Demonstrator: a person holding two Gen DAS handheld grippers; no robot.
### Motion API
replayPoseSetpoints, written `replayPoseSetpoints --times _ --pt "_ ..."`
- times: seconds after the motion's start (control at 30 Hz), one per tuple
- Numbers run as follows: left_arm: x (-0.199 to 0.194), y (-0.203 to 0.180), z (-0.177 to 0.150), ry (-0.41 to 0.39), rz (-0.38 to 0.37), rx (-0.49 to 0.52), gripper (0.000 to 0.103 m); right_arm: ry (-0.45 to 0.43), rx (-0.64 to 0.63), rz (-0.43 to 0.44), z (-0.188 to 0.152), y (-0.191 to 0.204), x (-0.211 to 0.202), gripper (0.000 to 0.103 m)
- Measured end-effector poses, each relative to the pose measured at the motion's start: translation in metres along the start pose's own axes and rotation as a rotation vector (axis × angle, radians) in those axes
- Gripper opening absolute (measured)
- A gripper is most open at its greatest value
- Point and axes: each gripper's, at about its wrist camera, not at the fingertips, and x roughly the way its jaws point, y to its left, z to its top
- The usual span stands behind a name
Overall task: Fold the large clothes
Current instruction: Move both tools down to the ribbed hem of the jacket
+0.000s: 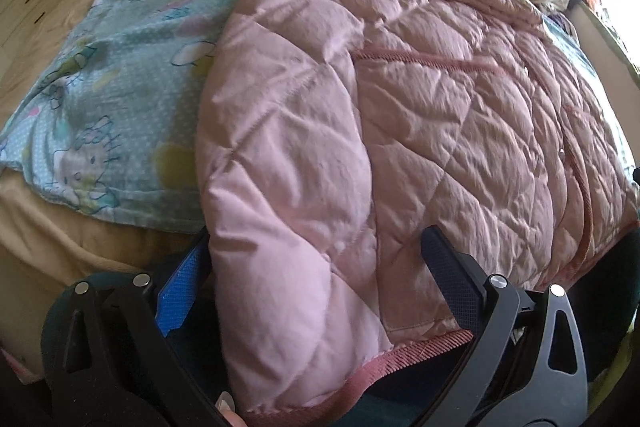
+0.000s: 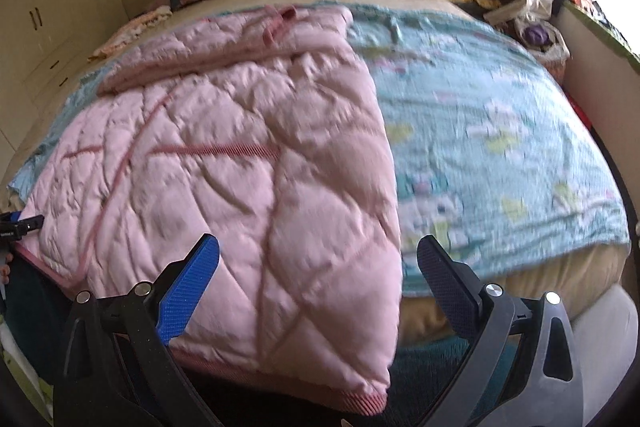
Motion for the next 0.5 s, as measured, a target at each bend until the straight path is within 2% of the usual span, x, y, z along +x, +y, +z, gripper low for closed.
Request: replayPoseSetpoints --times 0.27,0.5 --pt "0.001 -0.004 -0.003 0.036 -0.029 0.049 0.094 0.087 0.005 0.010 -0.013 -0.006 0.013 0.099" --pt "0.001 -0.009 -0.008 0.053 -0.021 0.090 0.093 0.184 0.040 0.053 -0.021 -0.012 0.032 0.099"
